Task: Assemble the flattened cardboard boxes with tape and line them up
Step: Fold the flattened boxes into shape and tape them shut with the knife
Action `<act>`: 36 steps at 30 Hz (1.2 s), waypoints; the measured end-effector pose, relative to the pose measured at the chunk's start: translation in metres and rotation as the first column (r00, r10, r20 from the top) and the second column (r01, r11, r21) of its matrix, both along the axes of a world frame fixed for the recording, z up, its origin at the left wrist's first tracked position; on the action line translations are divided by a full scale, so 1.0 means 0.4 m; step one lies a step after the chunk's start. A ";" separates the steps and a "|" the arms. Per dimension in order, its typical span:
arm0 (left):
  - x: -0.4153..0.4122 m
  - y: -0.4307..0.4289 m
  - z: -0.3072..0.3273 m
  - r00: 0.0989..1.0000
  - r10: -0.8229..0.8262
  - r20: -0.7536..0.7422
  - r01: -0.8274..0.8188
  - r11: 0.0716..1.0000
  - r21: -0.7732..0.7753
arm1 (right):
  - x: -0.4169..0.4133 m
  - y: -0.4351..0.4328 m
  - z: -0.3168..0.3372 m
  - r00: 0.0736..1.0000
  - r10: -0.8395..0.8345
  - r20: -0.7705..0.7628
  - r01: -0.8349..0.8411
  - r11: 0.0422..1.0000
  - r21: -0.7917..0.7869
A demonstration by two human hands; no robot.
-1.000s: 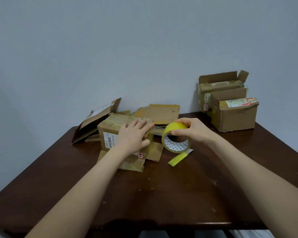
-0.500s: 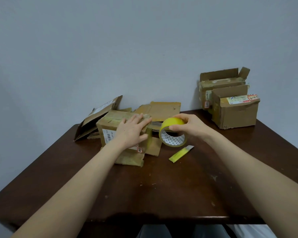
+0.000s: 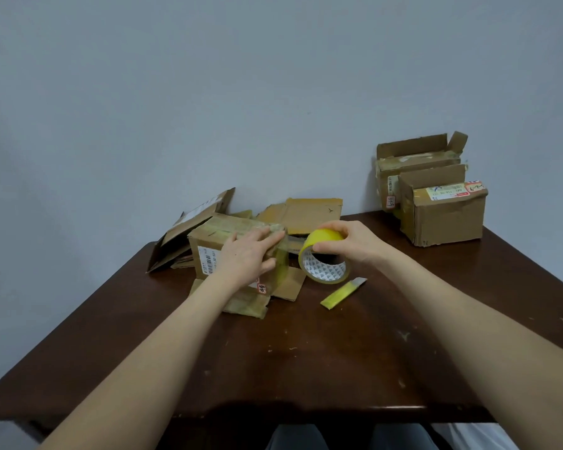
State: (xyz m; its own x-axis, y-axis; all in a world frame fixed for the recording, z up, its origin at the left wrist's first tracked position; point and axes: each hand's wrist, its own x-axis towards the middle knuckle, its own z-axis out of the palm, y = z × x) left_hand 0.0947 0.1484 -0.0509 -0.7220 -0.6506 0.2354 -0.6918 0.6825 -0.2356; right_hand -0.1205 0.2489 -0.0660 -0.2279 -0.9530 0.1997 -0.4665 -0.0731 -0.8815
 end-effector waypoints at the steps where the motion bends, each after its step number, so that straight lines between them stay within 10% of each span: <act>1: -0.001 0.003 -0.004 1.000 0.001 0.006 -0.001 1.000 -0.004 | -0.005 0.004 -0.006 1.000 -0.005 -0.020 0.005 1.000 0.009; 14: 0.008 -0.008 0.014 0.988 -0.020 -0.154 0.005 0.995 -0.100 | -0.006 -0.029 0.024 0.990 -0.042 -0.137 0.049 0.998 0.044; 19: -0.017 0.095 -0.017 0.831 -0.438 -0.343 0.285 0.865 -0.413 | 0.003 -0.042 0.043 0.983 -0.101 -0.151 0.104 0.995 0.012; 27: -0.174 0.223 -0.154 0.987 -0.131 -0.091 0.142 0.983 0.121 | 0.019 -0.040 0.047 0.977 -0.149 -0.156 0.149 0.989 -0.010; 36: -0.177 0.217 -0.182 0.988 -0.014 -0.152 0.052 0.966 0.254 | 0.016 -0.035 0.036 0.981 -0.125 -0.148 0.131 0.991 0.028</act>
